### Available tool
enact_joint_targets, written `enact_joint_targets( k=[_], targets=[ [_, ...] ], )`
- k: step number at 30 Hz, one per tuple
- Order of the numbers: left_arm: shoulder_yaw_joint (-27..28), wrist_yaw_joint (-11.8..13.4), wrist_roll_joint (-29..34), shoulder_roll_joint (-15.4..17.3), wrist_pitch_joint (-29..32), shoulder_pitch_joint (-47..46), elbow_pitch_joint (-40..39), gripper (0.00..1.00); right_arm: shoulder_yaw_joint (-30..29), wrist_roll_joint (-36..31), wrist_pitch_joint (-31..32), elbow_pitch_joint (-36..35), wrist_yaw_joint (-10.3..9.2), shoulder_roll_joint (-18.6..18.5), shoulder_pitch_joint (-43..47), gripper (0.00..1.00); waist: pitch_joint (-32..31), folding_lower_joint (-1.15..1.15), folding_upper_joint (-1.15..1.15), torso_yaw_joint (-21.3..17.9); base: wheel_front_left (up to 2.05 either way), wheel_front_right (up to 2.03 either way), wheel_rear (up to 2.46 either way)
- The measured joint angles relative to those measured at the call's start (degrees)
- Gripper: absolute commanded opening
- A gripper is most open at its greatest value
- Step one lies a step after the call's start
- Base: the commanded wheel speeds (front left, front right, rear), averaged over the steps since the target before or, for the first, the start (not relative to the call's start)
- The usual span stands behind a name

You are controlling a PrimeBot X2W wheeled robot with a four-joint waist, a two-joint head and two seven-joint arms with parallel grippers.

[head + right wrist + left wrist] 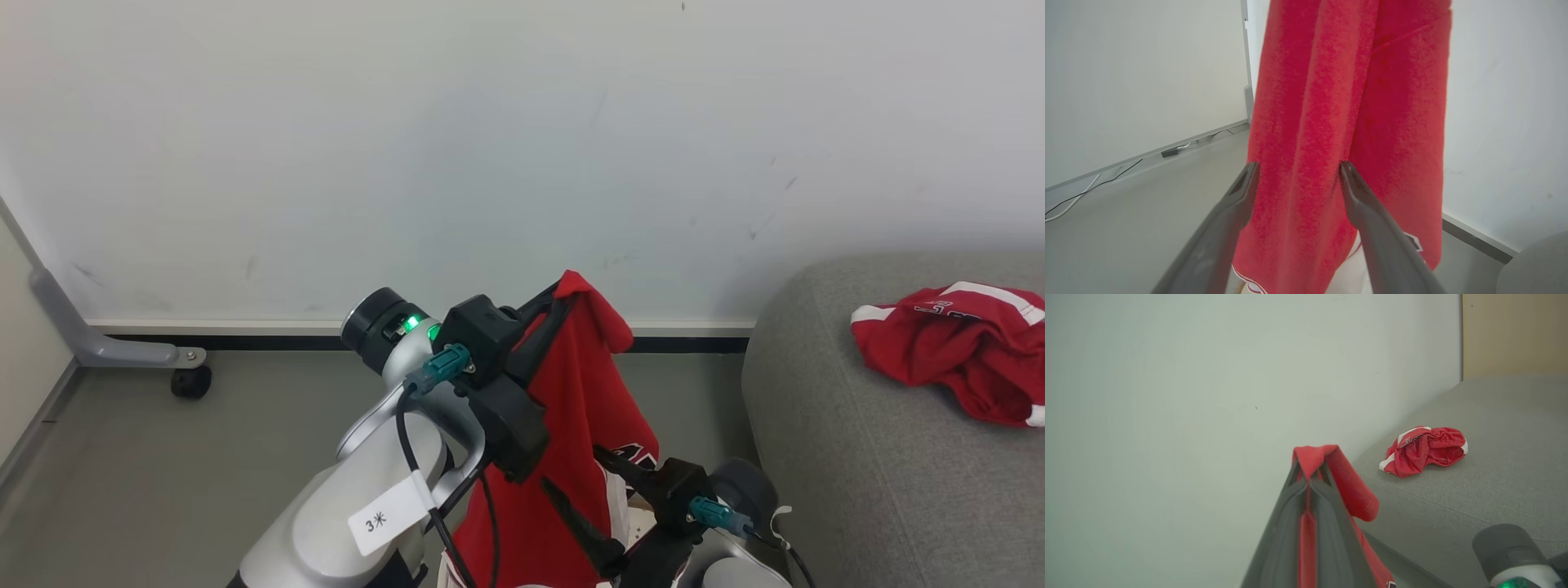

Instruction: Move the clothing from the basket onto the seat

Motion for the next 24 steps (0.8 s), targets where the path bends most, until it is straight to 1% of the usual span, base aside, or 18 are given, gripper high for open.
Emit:
enact_joint_targets(
  k=[4,9,10,11,12,13,14,18,20,21,22,23,24],
  targets=[
    [-0.77,0.00,-0.31,-0.82,0.79,-0.73,-1.08,0.00,1.26,1.49,0.00,1.74,0.00,-0.02,-1.40,1.00,0.27,0.00,0.00,0.75,0.00,0.00,0.00],
    [-1.78,-0.01,-0.68,-0.92,1.68,-1.25,-2.03,0.00,2.75,4.07,0.00,3.86,0.00,-0.03,-3.56,1.00,0.60,0.00,0.00,1.82,0.00,0.00,0.00],
    [-1.91,-0.01,-0.86,-0.96,1.86,-1.25,-2.33,0.00,3.09,4.45,0.00,4.25,0.00,-0.01,-3.89,0.86,0.66,0.00,0.00,2.05,0.00,0.00,0.00],
    [-2.05,-0.01,-0.90,-0.99,1.98,-1.25,-2.50,0.00,3.42,4.79,0.00,4.61,0.00,-0.01,-4.19,0.44,0.73,0.00,0.00,2.26,0.00,0.00,0.00],
    [-2.16,-0.01,-1.01,-1.02,2.08,-1.25,-2.63,0.00,3.77,5.15,0.00,4.78,0.00,-0.04,-4.43,0.30,0.79,0.00,0.00,2.47,0.00,0.00,0.00],
    [-2.13,-0.01,-1.22,-1.02,2.26,-1.25,-2.77,0.00,4.41,5.63,0.00,4.81,0.00,-0.05,-4.65,0.12,0.85,0.00,0.00,2.66,0.00,0.00,0.00],
    [-2.05,-0.01,-1.33,-1.01,2.29,-1.25,-2.79,0.00,4.97,6.25,0.00,4.81,0.00,-0.02,-4.82,0.00,0.92,0.00,0.00,2.78,0.00,0.00,0.00],
    [-1.38,0.01,-1.59,-0.81,2.45,-1.03,-2.75,0.00,5.77,7.84,0.00,5.11,0.01,0.04,-5.30,0.00,1.05,0.00,0.00,2.85,0.00,0.00,0.00],
    [-0.03,0.55,-2.07,0.18,2.44,-0.02,-2.80,0.00,5.79,8.81,0.00,5.16,0.01,0.04,-5.52,0.00,1.04,0.00,0.00,2.35,0.00,0.00,0.00],
    [0.32,0.60,-2.33,0.60,2.44,0.37,-2.77,0.06,5.70,9.22,0.00,5.17,0.01,0.04,-5.53,0.00,1.04,0.00,0.00,2.11,0.00,0.00,0.00],
    [0.71,0.85,-2.85,0.94,2.44,0.85,-2.74,0.22,5.50,9.49,0.00,5.16,0.01,0.04,-5.53,0.00,1.04,0.00,0.00,1.85,0.00,0.00,0.00],
    [1.12,1.10,-3.49,1.21,2.43,1.41,-2.66,0.36,5.28,9.89,0.00,5.12,0.01,0.04,-5.54,0.00,1.04,0.00,0.00,1.56,0.00,0.00,0.00],
    [1.46,1.18,-3.82,1.51,2.41,2.00,-2.61,0.55,4.99,10.23,0.00,5.06,0.01,0.04,-5.54,0.00,1.04,0.00,0.00,1.25,0.00,0.00,0.00]
  ],
)
